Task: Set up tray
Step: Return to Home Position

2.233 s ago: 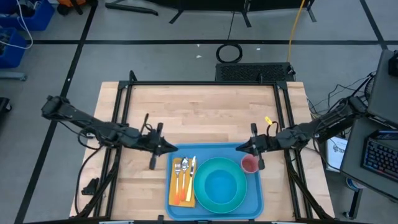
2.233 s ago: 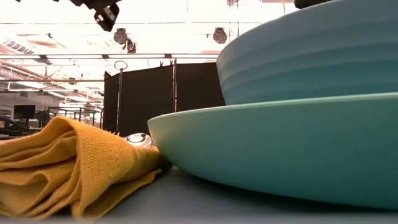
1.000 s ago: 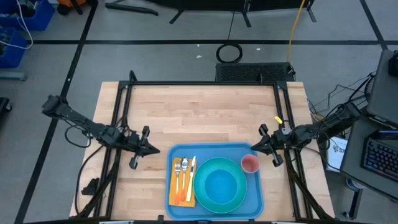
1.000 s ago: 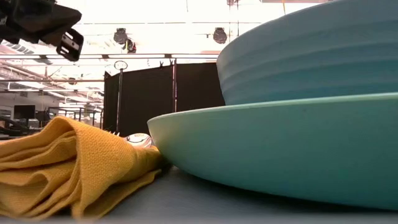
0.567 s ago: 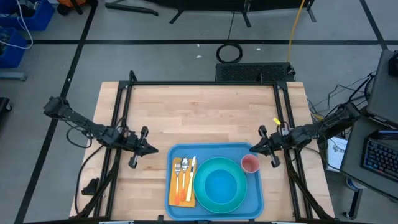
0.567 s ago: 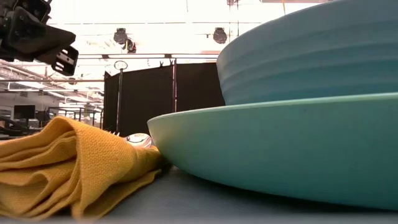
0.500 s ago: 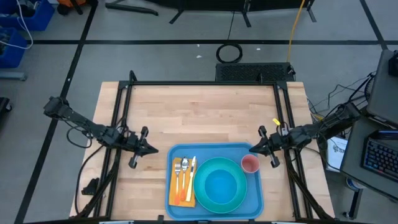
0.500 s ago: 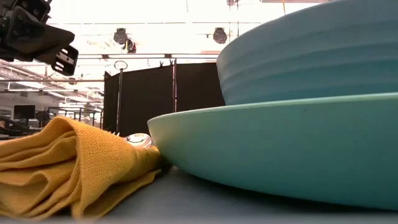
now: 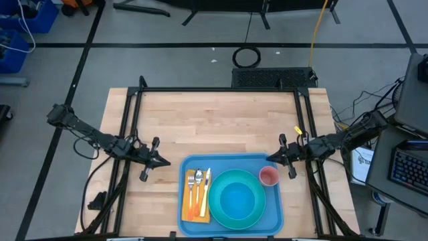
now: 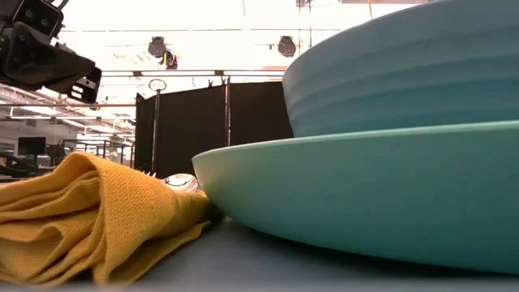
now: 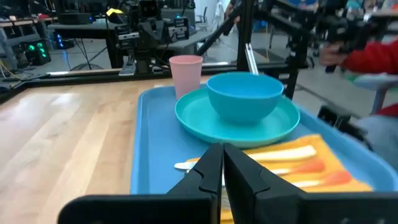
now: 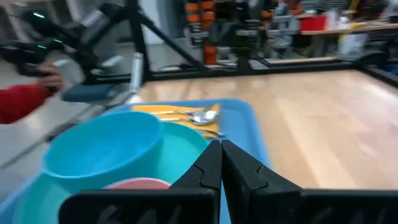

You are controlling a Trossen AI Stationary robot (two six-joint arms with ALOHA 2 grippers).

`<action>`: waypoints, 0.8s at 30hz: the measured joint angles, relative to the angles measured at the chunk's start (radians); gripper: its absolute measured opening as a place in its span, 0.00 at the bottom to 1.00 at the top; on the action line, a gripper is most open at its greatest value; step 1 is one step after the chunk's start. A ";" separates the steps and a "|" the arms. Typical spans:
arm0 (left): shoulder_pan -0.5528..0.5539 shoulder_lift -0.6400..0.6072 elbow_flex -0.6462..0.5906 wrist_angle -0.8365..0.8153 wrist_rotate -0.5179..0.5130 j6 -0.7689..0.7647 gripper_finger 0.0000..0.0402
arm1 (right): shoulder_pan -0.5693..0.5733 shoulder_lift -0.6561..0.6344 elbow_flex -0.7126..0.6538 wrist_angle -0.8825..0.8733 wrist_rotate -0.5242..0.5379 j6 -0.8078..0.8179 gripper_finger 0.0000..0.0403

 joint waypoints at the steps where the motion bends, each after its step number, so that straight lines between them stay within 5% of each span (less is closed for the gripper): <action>1: 0.000 0.000 0.000 -0.006 0.000 0.015 0.05 | 0.000 0.000 0.000 -0.006 0.021 -0.003 0.00; 7: 0.000 0.009 0.000 -0.007 -0.055 -0.031 0.05 | 0.000 0.001 0.000 -0.006 0.135 0.054 0.00; 24: 0.000 0.009 0.000 -0.001 -0.069 -0.088 0.05 | 0.000 0.001 0.000 -0.007 0.134 0.048 0.00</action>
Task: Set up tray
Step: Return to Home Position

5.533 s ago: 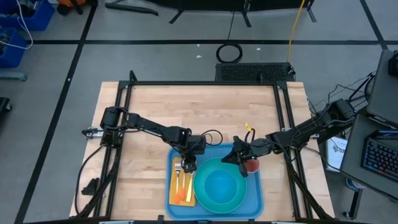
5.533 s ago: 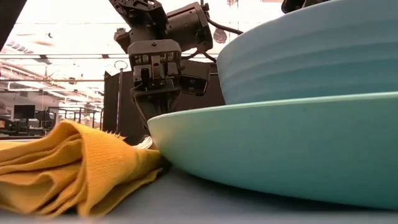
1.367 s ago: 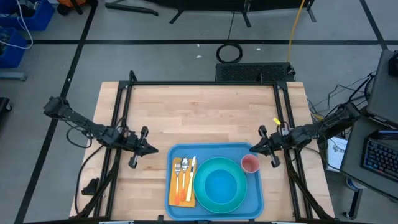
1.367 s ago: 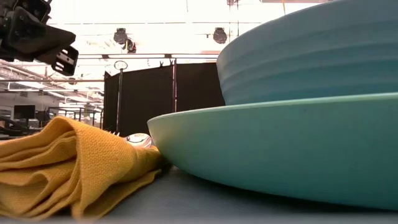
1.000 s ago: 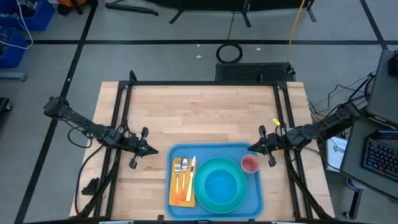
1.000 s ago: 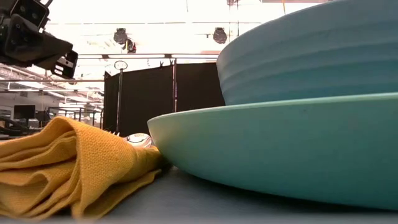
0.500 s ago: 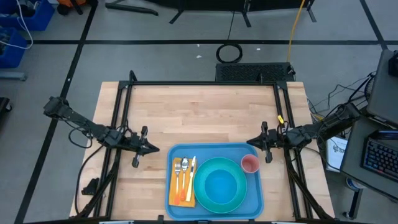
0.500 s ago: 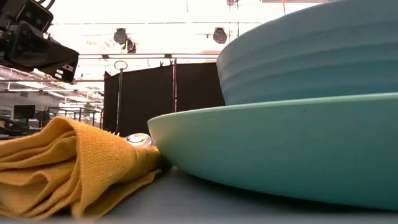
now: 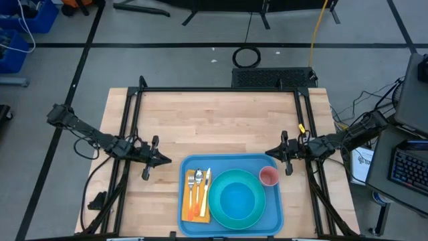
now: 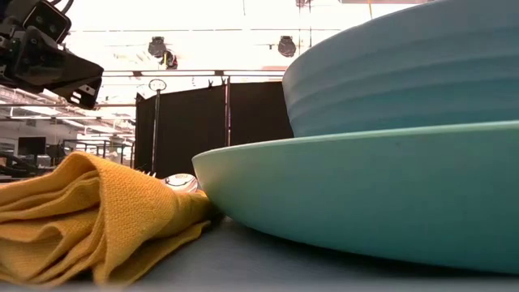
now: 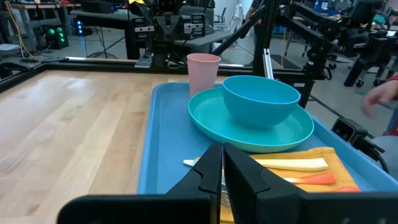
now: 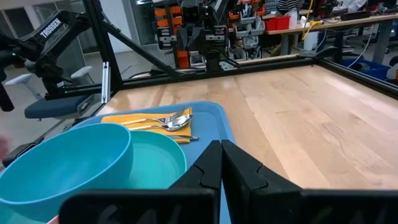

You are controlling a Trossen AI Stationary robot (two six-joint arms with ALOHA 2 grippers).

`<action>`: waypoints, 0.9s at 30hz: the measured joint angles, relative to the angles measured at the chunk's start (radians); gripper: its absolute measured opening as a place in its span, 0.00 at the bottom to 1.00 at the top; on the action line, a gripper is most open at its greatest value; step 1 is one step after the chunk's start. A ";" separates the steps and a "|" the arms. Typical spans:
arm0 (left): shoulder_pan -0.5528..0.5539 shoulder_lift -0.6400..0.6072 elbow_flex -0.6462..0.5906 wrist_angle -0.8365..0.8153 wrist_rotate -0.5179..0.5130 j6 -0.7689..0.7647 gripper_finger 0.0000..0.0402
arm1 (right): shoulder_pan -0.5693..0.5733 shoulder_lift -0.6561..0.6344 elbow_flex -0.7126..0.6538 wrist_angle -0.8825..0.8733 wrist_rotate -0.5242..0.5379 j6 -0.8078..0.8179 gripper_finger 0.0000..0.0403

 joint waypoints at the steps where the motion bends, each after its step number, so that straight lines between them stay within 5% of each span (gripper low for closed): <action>1: 0.000 0.000 0.000 0.000 0.000 0.000 0.05 | 0.000 0.000 0.000 0.000 0.000 0.000 0.00; 27: 0.000 0.000 0.000 0.000 0.000 0.000 0.05 | 0.000 0.000 0.000 0.000 -0.001 0.000 0.00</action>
